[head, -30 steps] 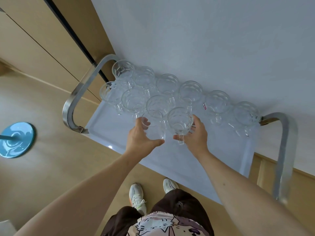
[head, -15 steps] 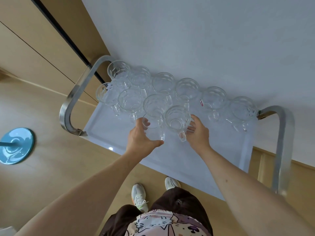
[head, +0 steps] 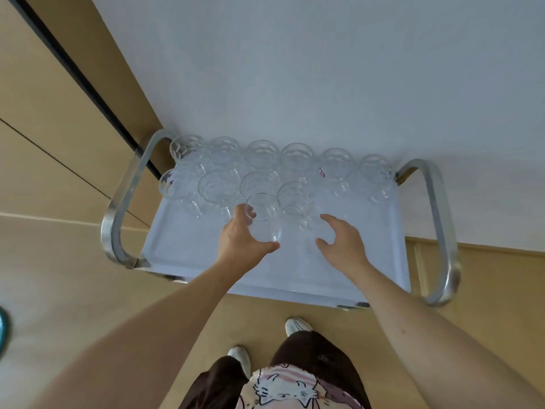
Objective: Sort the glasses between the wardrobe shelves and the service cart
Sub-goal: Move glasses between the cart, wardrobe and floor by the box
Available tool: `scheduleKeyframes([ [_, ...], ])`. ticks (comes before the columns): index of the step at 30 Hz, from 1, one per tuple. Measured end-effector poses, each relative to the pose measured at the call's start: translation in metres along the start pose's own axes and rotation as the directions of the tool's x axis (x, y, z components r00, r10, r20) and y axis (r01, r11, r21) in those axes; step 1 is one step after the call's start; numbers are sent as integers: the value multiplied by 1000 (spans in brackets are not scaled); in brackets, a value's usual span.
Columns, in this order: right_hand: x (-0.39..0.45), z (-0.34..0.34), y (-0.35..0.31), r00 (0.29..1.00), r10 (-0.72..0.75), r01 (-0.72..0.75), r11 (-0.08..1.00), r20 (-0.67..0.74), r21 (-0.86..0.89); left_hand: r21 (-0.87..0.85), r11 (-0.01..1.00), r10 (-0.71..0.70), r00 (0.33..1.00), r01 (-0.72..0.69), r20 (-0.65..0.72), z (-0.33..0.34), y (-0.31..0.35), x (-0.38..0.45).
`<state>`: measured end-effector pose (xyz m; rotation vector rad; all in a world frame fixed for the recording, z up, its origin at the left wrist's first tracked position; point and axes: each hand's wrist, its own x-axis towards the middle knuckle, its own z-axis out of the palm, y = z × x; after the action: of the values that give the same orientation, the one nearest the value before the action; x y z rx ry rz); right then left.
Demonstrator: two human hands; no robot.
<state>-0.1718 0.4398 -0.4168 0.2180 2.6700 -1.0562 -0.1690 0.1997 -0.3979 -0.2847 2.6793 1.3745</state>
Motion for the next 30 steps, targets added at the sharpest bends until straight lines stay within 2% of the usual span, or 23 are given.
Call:
scheduleKeyframes([
  [4,-50,7,-6,998,56,-58,992,-22,-108,-13,999,48,997,-48,67,-7,-10,-17],
  [9,-101,19,-7,996,90,-84,963,10,-258,-26,997,77,994,-75,83,-13,-22,-53],
  [14,-134,20,1,998,64,-59,965,11,-256,10,997,81,994,-81,72,-15,-27,-87],
  [19,-165,32,26,997,10,4,982,72,-190,-7,1000,25,999,-25,22,-2,-29,-130],
  [30,-192,98,101,970,-39,111,950,241,-293,-123,985,-130,987,118,-99,60,-87,-200],
])
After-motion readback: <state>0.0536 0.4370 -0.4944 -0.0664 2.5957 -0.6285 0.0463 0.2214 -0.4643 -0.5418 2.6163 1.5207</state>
